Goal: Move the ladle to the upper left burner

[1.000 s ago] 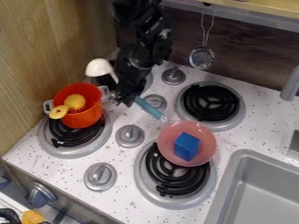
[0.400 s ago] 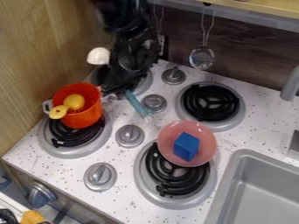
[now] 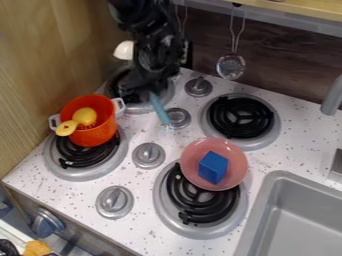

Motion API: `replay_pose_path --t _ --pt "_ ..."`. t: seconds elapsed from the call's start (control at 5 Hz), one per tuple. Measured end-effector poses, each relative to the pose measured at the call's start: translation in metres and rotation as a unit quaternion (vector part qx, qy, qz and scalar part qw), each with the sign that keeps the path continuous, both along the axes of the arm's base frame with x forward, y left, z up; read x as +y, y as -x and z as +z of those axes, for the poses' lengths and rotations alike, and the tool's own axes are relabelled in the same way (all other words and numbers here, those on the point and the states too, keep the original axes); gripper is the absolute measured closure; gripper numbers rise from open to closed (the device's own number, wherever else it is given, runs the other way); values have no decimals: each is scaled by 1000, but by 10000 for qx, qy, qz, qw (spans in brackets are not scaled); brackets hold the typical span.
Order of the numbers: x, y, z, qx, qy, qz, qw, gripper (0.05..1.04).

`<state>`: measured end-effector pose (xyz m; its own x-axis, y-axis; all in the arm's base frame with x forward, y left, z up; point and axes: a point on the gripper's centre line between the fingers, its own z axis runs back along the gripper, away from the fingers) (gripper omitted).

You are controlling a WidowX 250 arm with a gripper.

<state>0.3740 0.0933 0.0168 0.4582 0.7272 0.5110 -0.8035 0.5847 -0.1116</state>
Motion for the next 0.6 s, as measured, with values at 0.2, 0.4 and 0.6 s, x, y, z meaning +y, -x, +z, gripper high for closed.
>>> replay_pose_path --t 0.2,0.4,0.6 --pt "-7 -14 -6 32 157 -611 9980 854" --pt "-7 -27 -15 108 257 -1154 9929 854" --pt "-8 -37 -19 34 324 -1308 9909 854"
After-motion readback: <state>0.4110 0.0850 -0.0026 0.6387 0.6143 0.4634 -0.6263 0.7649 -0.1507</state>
